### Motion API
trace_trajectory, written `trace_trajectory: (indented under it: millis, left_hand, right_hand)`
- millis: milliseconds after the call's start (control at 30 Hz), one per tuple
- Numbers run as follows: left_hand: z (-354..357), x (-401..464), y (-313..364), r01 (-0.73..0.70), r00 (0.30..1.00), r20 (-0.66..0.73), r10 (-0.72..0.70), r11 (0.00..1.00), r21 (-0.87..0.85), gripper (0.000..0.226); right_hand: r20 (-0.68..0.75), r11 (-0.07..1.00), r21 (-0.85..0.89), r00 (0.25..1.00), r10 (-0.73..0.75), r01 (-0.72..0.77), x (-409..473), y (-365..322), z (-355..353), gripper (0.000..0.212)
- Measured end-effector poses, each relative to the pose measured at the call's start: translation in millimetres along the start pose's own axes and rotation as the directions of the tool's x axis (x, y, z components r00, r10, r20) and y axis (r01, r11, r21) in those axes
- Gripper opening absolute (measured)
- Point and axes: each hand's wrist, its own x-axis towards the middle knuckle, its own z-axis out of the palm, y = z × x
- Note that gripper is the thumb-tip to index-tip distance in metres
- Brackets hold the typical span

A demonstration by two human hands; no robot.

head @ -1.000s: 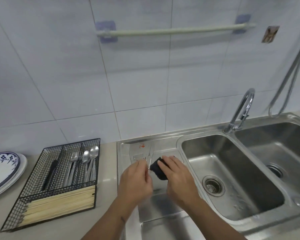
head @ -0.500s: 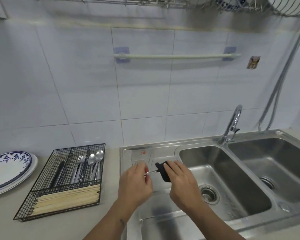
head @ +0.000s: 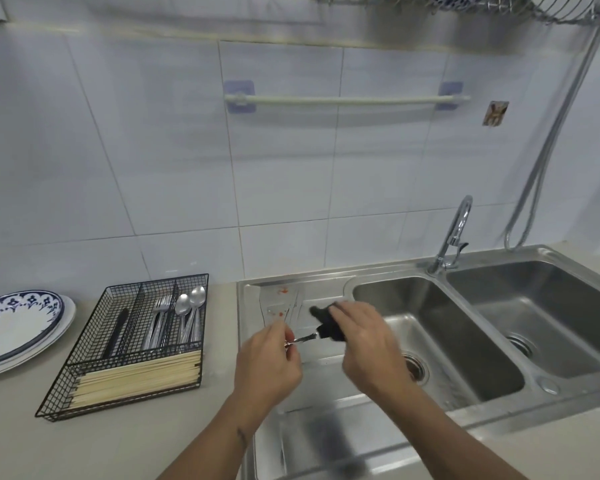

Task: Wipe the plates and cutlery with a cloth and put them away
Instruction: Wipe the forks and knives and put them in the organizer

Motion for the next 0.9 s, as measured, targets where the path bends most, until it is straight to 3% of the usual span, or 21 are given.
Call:
trace_trajectory:
  millis: [67,167,233,367,567,767,900]
  left_hand:
    - [-0.2,3.2,6.6,0.004,1.000,-0.030,-0.005,1.000,-0.027,0.010]
    - [-3.3,4.0,10.8,0.019,1.000,-0.015,-0.019,1.000,-0.014,0.009]
    - [-4.1,0.7,8.3,0.021,1.000,-0.020,-0.021,1.000,-0.001,0.008]
    - [-7.3,-3.2,6.8,0.038,0.999,-0.018,-0.038,0.999,-0.013,0.008]
    - [-9.8,-8.9,-0.2,0.036,0.999,0.013,-0.036,0.999,-0.005,0.011]
    - [-8.3,-0.4,5.1,0.001,0.999,-0.041,-0.002,1.000,-0.008,0.010]
    - [-7.5,-4.6,-5.3,-0.006,1.000,-0.012,0.006,1.000,0.019,0.012]
  right_hand:
    - [0.116,0.989,-0.041,0.984,-0.136,0.141,-4.9,-14.3,8.4,0.048]
    - [0.223,0.994,-0.076,0.973,-0.056,0.074,-13.3,-10.4,18.3,0.051]
    - [0.215,0.997,-0.070,0.976,-0.023,0.039,-14.0,-10.6,17.5,0.048]
    - [0.224,0.985,-0.076,0.965,-0.135,0.155,-15.7,-14.2,15.6,0.043]
    - [0.171,0.989,-0.140,0.983,0.066,-0.042,-5.8,14.4,9.3,0.043]
    - [0.189,0.987,-0.047,0.972,-0.139,0.151,-8.8,-19.4,12.4,0.048]
    - [0.191,0.996,-0.084,0.981,0.012,0.004,-12.4,-0.6,15.2,0.050]
